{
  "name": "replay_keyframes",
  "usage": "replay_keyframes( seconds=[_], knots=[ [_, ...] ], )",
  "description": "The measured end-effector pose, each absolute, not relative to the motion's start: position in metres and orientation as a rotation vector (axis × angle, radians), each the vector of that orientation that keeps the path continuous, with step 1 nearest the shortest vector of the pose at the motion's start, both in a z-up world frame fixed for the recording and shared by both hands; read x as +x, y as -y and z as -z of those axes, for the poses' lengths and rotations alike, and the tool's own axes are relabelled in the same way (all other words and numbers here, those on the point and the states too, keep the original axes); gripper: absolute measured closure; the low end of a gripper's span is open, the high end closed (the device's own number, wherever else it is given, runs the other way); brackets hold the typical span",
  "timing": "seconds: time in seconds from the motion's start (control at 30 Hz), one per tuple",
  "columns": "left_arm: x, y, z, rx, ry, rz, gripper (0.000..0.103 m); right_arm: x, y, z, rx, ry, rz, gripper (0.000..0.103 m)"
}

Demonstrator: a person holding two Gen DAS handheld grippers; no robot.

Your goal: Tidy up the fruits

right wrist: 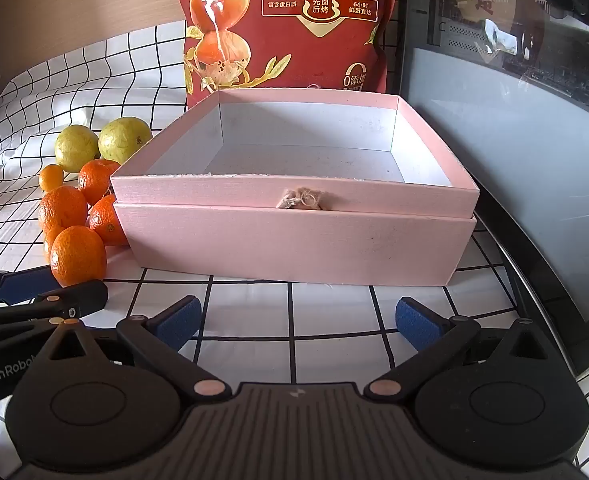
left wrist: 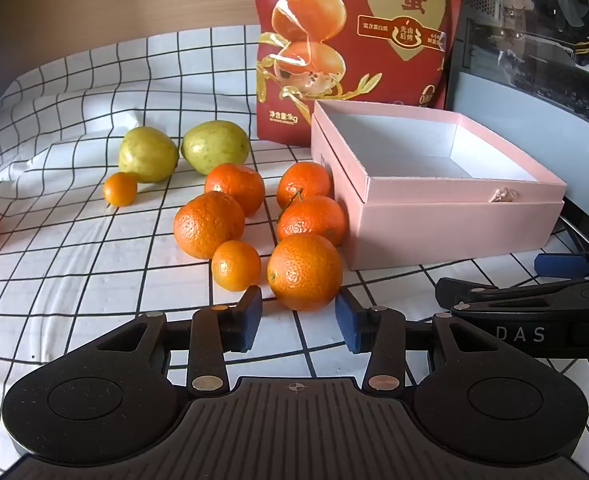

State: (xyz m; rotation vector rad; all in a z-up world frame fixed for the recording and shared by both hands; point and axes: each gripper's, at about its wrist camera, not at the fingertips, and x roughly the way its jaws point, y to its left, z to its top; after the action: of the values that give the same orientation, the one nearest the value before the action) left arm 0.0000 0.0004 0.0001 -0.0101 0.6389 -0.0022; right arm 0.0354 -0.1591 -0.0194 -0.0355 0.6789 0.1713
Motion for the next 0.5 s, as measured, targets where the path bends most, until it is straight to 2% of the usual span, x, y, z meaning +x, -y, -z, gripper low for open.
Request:
replay_keyframes(
  seconds=[0.5],
  knots=[
    [0.0000, 0.0006, -0.0001, -0.005, -0.640, 0.000, 0.056, 0.0352, 0.1591, 0.0196, -0.034, -0.678, -0.172, 0.000]
  ],
)
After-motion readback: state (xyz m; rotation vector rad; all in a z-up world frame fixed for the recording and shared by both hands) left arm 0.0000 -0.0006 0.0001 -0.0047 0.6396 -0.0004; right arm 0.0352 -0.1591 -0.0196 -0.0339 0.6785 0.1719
